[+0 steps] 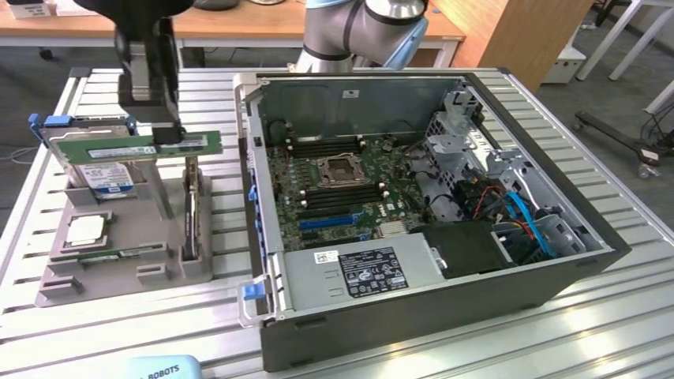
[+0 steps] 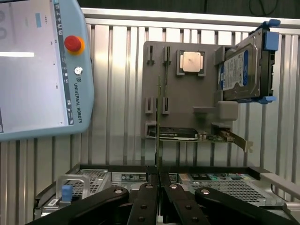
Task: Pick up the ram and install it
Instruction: 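Pick up the ram and move it above insertion slot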
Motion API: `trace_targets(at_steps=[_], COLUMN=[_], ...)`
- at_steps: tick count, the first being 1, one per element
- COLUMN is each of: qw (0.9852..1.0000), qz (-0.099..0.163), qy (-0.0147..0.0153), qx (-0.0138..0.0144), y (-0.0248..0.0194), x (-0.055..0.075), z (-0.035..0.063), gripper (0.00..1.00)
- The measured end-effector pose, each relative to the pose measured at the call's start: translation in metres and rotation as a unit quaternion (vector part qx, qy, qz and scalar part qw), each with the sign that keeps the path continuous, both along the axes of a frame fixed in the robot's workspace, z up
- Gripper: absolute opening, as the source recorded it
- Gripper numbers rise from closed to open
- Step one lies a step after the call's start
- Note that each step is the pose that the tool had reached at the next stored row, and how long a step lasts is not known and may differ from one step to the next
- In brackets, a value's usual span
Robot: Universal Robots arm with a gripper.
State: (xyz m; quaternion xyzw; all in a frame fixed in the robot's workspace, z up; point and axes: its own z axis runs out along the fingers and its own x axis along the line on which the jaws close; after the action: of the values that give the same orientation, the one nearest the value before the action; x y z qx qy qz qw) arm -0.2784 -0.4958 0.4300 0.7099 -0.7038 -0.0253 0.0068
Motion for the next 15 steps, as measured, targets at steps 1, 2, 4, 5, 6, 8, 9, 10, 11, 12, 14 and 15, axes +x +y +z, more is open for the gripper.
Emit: trace_targets(at_steps=[1,2,4,5,6,8,9,10,11,12,14,15], qw=[1.0,1.0,1.0,1.0,1.0,1.0,1.0,1.0,1.0,1.0,1.0,1.0], qz=[0.0,0.0,0.0,0.0,0.001,0.001,0.001,0.001,0.001,0.001,0.002,0.002], qy=[0.0,0.0,0.0,0.0,0.0,0.0,0.0,0.0,0.0,0.0001,0.0,0.0], qx=[0.0,0.0,0.0,0.0,0.0,0.0001,0.0001,0.0002,0.0001,0.0001,0.0002,0.0002], y=[0.0,0.0,0.0,0.0,0.0,0.0,0.0,0.0,0.0,0.0,0.0,0.0], x=[0.003,0.005,0.012,0.015,0.018,0.025,0.029,0.032,0.036,0.039,0.047,0.05], z=[0.0,0.0,0.0001,0.0001,0.0,0.0,0.0,0.0,0.0,0.0001,0.0,0.0], gripper=[0.11,0.11,0.11,0.11,0.11,0.11,0.11,0.11,0.11,0.11,0.11,0.11])
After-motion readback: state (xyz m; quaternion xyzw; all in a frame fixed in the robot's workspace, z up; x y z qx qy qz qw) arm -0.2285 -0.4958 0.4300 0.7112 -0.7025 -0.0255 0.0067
